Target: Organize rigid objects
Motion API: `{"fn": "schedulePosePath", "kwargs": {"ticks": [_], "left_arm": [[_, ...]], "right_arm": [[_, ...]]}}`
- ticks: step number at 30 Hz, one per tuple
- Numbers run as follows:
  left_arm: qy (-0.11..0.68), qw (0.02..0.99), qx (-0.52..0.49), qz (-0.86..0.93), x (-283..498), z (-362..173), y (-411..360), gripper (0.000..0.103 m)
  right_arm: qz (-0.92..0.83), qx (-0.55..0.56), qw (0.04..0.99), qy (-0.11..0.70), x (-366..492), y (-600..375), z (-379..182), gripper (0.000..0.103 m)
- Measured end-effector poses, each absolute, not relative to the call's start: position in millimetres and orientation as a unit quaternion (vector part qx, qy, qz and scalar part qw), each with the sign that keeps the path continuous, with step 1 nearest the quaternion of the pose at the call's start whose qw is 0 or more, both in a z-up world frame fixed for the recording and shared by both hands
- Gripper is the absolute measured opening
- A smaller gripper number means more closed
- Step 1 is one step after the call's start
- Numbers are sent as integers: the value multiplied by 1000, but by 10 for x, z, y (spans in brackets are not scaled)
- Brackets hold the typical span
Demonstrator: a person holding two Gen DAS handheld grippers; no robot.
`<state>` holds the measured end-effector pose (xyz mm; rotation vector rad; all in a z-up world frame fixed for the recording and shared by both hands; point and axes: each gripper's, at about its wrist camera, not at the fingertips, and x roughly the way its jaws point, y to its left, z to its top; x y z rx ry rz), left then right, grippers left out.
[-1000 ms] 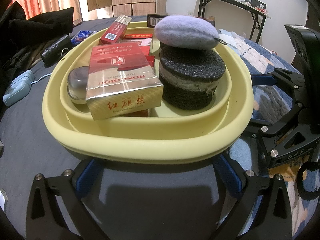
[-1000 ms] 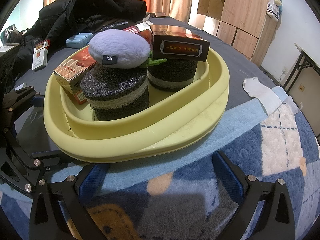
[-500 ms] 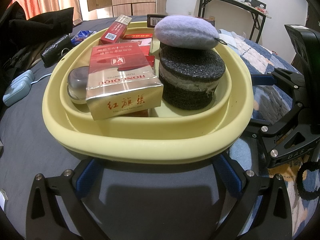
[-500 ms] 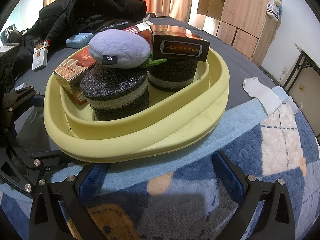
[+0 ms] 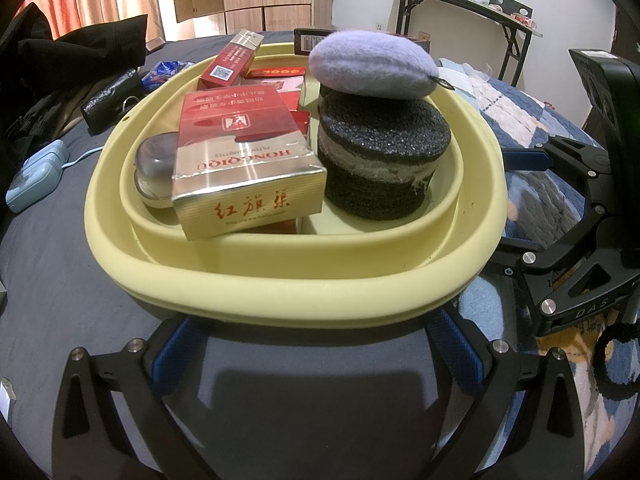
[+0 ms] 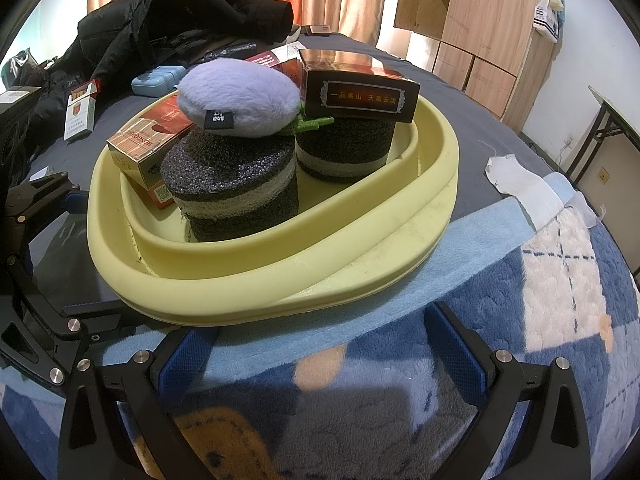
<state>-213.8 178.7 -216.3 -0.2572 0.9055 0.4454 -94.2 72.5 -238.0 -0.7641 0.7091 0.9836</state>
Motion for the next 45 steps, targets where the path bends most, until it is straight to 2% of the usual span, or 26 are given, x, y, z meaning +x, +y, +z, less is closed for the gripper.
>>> {"fn": "schedulePosePath", "kwargs": {"ticks": [45], "left_arm": [[433, 867, -123, 213, -2142, -2164, 1785, 103]], "right_arm": [[450, -348, 755, 326, -975, 684, -2355, 103]]}}
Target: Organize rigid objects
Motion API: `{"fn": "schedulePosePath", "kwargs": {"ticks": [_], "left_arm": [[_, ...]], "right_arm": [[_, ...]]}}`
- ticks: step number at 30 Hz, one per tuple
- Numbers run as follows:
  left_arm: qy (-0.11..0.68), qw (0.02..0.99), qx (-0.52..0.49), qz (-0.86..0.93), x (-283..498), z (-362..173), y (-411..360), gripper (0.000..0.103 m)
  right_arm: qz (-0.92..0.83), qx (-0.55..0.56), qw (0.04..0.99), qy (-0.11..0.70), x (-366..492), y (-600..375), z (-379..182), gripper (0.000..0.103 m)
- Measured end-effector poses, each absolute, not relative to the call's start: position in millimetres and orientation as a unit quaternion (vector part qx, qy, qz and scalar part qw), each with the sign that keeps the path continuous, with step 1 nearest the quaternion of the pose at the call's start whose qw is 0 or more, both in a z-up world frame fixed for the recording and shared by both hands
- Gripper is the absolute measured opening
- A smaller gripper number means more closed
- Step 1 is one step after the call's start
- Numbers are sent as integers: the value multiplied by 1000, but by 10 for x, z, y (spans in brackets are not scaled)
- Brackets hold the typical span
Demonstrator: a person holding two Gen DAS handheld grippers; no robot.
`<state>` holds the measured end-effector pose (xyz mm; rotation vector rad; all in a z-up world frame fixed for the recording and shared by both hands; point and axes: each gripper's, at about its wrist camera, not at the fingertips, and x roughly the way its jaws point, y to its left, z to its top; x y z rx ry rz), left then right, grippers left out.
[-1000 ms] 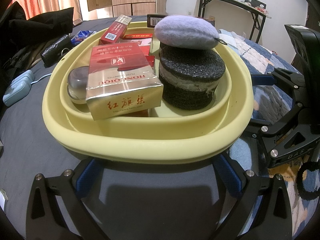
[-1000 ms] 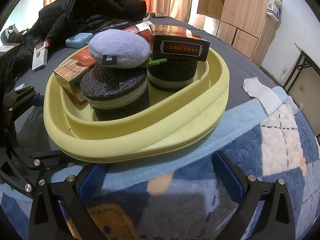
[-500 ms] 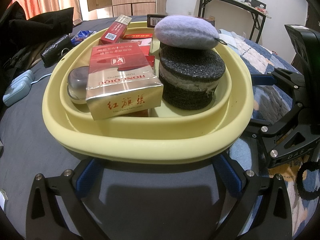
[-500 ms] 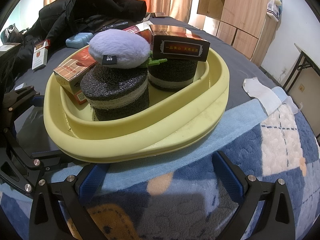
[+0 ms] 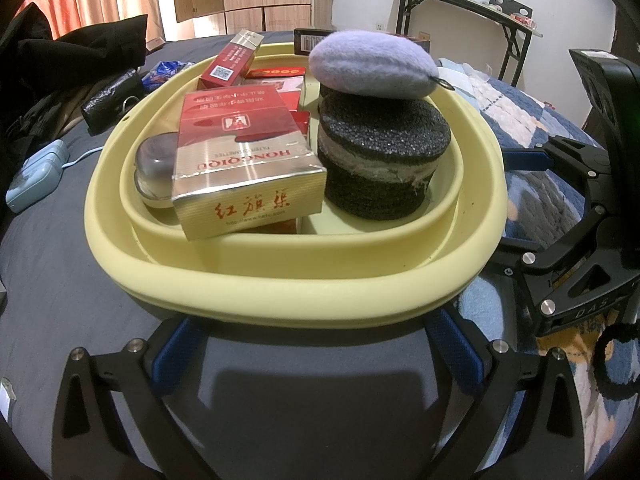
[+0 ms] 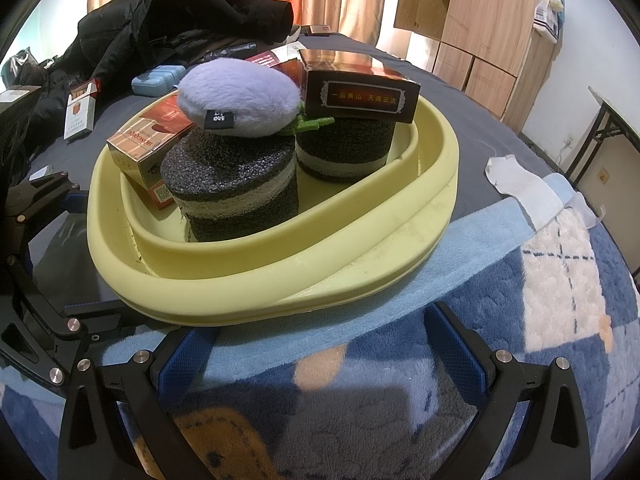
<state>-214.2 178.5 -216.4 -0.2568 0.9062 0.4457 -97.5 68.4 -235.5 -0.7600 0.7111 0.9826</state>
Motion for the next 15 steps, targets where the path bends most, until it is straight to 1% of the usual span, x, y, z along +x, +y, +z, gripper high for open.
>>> {"fn": "schedulePosePath", "kwargs": {"ticks": [15], "left_arm": [[433, 867, -123, 213, -2144, -2164, 1785, 103]], "right_arm": [[451, -347, 754, 327, -950, 701, -2358, 103]]}}
